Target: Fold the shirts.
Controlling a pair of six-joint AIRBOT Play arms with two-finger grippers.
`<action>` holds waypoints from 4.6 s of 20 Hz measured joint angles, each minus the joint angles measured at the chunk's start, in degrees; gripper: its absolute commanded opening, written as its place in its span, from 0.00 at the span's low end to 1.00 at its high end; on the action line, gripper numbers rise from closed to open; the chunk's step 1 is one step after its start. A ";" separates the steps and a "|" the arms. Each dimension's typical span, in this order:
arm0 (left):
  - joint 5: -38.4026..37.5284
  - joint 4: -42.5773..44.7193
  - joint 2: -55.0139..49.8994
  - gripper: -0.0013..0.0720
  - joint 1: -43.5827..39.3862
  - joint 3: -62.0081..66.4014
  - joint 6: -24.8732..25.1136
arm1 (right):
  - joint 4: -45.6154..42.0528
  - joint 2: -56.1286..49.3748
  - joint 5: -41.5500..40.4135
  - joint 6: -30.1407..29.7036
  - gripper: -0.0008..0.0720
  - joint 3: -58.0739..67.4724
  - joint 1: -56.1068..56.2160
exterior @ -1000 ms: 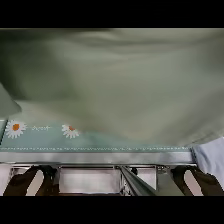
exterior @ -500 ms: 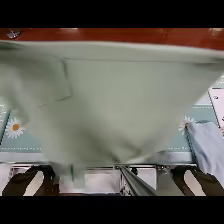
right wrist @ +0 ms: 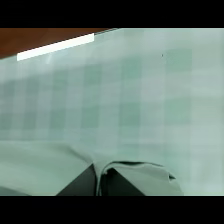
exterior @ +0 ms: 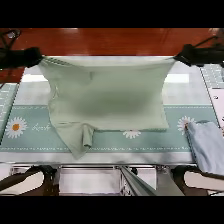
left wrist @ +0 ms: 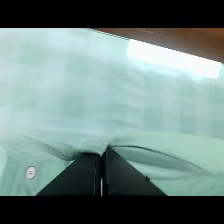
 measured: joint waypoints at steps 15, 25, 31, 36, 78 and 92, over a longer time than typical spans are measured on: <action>-16.35 -7.80 -13.55 0.05 3.30 -0.35 5.01 | -4.35 -19.17 21.55 3.58 0.05 13.20 -1.18; -30.86 -1.84 -17.09 0.97 6.56 1.33 6.34 | -9.81 -18.29 27.47 3.85 0.87 7.74 -1.51; -39.91 2.34 -9.38 0.97 16.15 -9.88 6.05 | -14.27 -5.68 29.18 2.84 0.87 -2.69 -9.42; -36.57 -6.23 2.91 0.97 25.90 -32.61 11.08 | -5.03 11.37 18.91 -3.04 0.87 -27.82 -13.68; -22.03 -26.40 11.50 0.05 13.07 -39.39 20.55 | 2.43 8.44 8.70 -4.02 0.05 -32.92 -5.07; -19.21 -26.80 -20.92 0.05 7.72 4.59 10.78 | 1.14 -14.10 11.02 1.77 0.05 1.01 -1.66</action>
